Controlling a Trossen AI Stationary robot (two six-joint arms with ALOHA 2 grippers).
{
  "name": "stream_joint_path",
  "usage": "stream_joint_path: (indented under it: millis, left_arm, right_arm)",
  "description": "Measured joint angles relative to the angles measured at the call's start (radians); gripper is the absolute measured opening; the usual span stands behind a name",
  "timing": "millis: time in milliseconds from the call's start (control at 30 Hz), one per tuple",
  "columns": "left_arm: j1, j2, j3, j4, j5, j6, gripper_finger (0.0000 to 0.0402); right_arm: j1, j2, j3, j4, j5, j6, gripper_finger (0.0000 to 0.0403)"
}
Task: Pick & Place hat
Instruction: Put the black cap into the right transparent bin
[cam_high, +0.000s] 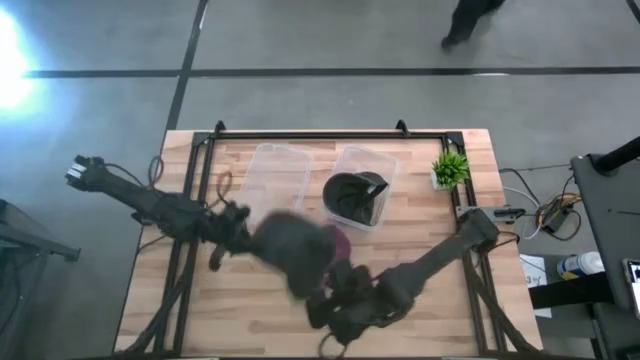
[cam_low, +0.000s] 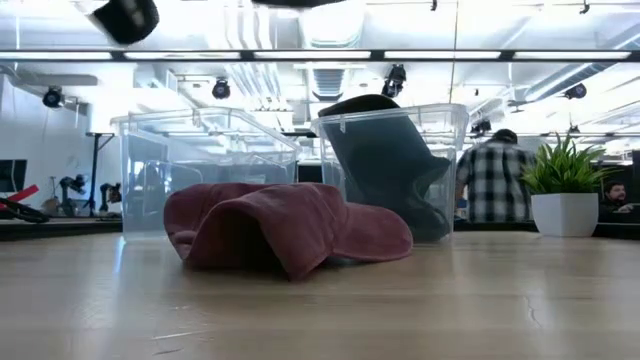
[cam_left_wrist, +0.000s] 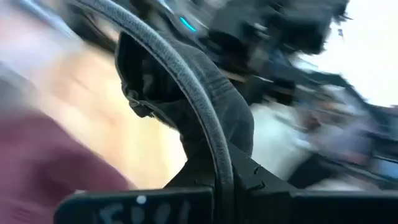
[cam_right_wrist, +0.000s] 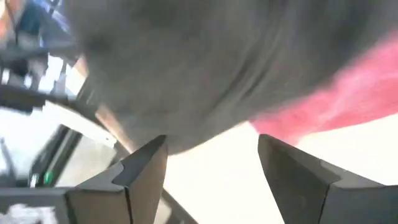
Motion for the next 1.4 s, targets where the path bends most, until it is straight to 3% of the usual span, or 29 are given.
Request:
stream_joint_path:
  millis: [100, 167, 433, 700, 900, 1100, 1267, 1400]
  left_arm:
    - [0.018, 0.024, 0.130, -0.106, -0.230, 0.165, 0.0006]
    - [0.047, 0.066, 0.209, -0.135, -0.319, 0.275, 0.0006]
    - [0.288, 0.348, 0.469, -0.183, -0.334, 0.460, 0.0006]
    - [0.508, 0.664, 0.794, -0.189, -0.493, 0.787, 0.0006]
    - [0.550, 0.914, 1.016, -0.469, -0.271, 0.762, 0.0006]
    - [0.534, 1.140, 1.191, -0.785, -0.205, 0.807, 0.0006]
    - [0.515, 1.250, 1.353, -0.986, -0.044, 0.806, 0.0006]
    - [0.514, 1.311, 1.430, -1.071, -0.016, 0.796, 0.0014]
  right_arm:
    - [0.016, -0.041, 0.002, -0.101, 0.063, 0.065, 0.0247]
    - [0.020, -0.048, 0.002, -0.139, 0.057, 0.085, 0.0247]
    - [0.031, -0.046, 0.001, -0.204, 0.011, 0.056, 0.0247]
    - [0.115, -0.046, 0.001, -0.408, -0.032, 0.116, 0.0247]
    - [0.172, -0.046, 0.001, -0.502, -0.072, 0.171, 0.0247]
    - [0.211, -0.054, 0.001, -0.519, -0.089, 0.188, 0.0247]
    - [0.225, -0.074, 0.001, -0.524, -0.090, 0.194, 0.0247]
    - [0.224, -0.086, 0.001, -0.531, -0.081, 0.195, 0.0247]
